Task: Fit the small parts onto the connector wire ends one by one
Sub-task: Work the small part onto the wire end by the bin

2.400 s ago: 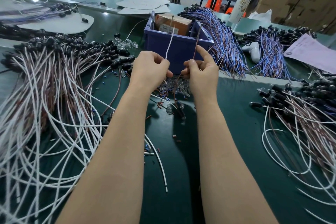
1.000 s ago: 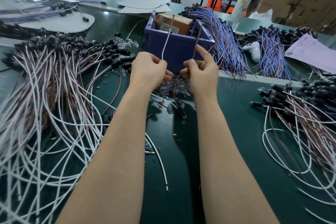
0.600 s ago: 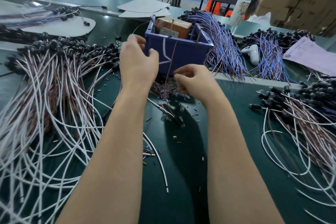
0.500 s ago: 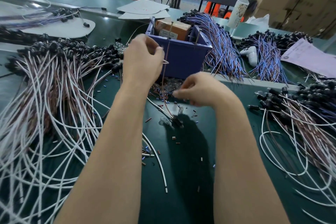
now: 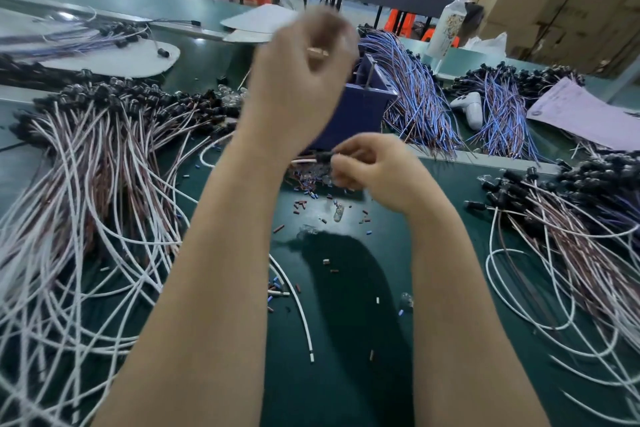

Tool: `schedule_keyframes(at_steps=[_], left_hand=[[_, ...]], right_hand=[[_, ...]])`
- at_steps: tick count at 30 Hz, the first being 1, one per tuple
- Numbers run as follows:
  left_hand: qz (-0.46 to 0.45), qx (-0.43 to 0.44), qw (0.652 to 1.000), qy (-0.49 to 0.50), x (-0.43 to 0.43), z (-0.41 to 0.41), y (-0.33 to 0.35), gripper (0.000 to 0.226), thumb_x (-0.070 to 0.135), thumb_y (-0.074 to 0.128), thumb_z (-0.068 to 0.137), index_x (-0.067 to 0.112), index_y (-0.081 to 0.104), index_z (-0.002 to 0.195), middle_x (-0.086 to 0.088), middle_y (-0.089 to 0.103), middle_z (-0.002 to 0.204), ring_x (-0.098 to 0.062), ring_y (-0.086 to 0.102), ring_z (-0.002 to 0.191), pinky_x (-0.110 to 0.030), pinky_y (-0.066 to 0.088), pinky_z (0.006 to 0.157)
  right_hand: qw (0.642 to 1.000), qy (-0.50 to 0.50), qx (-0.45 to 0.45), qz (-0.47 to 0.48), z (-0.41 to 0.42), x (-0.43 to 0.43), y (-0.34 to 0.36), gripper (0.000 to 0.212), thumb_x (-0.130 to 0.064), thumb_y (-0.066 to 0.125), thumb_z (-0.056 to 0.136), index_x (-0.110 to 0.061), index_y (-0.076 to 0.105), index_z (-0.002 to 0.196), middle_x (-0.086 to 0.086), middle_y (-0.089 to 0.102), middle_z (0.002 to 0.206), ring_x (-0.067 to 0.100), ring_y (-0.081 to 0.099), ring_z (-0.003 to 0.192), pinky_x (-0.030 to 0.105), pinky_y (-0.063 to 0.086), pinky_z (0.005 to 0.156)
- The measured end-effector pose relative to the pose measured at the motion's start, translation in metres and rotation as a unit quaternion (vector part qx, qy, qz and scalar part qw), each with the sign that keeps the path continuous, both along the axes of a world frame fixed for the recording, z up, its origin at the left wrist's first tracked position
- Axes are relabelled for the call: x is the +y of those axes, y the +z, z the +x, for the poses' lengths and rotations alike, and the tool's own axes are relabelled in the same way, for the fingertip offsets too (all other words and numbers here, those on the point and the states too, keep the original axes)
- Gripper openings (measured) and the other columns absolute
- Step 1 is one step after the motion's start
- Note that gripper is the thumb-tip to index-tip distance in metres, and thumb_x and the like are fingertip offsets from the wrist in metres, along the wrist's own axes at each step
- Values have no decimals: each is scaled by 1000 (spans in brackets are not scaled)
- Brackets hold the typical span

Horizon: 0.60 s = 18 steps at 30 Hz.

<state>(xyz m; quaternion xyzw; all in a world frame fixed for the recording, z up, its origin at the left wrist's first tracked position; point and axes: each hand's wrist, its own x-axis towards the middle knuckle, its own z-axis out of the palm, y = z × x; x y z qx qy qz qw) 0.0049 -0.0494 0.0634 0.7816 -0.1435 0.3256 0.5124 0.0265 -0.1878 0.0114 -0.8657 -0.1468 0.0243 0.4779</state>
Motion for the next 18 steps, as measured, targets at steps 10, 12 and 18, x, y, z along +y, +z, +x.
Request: schedule_keyframes(at_steps=[10,12,18], left_hand=[[167,297,939,-52,10,28,-63,24,27,66,87,9,64,103,-2,67,85,-19,64,83,-29,50,78],[148,294,942,-59,10,28,-67,20,25,67,87,9,66,98,-2,69,83,-18,65,79,-29,50,75],[79,292,948,-96,9,29,-72,12,27,66,88,16,70,87,6,71,75,6,62,60,-11,49,61]], right_hand=[[924,-16,175,339,15,-4,-36,14,-11,53,96,-10,64,87,-2,71,67,6,66,60,18,53,60],[917,-14,191,351,16,-5,-38,15,-13,54,95,-11,65,84,-4,69,65,5,64,58,17,52,59],[907,-12,195,374,19,-7,-42,19,-14,55,94,-10,62,77,-3,60,59,5,52,53,13,44,55]])
